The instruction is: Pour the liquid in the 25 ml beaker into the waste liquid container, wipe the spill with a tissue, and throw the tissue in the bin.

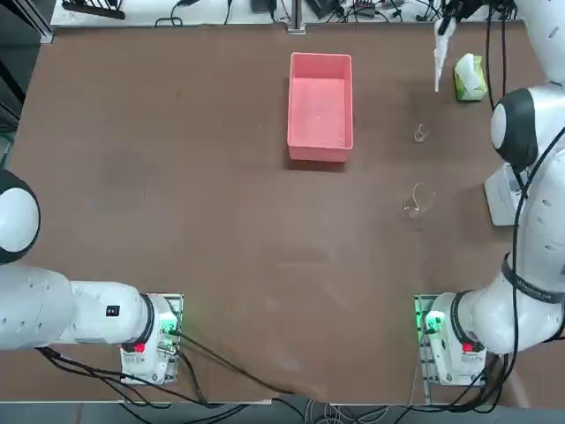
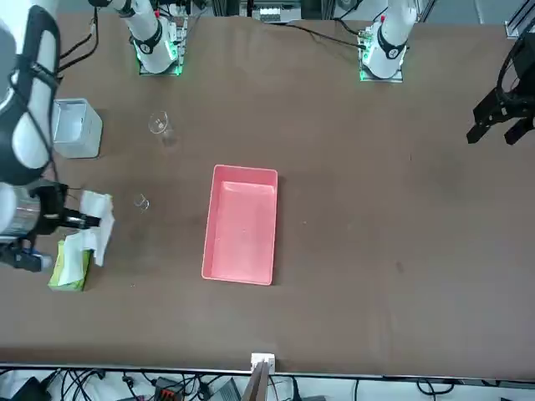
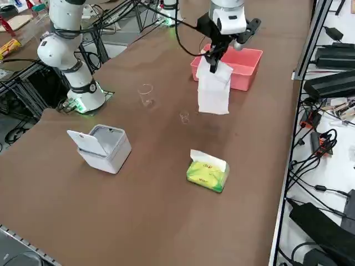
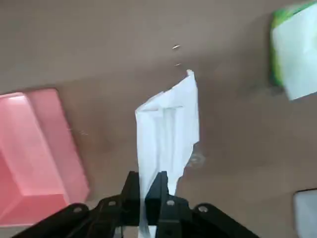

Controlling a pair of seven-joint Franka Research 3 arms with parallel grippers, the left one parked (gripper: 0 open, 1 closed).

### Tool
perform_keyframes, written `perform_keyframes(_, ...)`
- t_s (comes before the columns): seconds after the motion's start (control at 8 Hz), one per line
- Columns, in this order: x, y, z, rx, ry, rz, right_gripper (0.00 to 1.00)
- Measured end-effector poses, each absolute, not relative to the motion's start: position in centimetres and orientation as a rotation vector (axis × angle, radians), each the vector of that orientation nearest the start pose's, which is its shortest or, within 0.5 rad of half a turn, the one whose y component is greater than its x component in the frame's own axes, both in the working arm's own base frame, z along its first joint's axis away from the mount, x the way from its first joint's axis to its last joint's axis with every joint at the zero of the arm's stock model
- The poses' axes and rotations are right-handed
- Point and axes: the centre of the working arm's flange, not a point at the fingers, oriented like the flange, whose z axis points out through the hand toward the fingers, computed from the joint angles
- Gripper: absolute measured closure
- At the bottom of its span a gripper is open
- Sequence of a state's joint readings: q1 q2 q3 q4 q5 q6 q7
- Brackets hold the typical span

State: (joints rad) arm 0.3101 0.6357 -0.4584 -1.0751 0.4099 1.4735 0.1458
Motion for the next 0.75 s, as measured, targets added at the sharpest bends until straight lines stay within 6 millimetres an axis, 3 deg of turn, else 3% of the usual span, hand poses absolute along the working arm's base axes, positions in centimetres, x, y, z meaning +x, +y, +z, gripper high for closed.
perform_keyframes(0.12, 70.4, 5.5, 46.3, -2.899, 0.386, 0.307, 0.98)
perform_keyframes(0.38, 70.3, 8.0, 43.2, -2.789, 0.402, 0.367, 0.98)
perform_keyframes(0.75, 69.5, 14.1, 39.5, -2.798, 0.334, 0.398, 0.97)
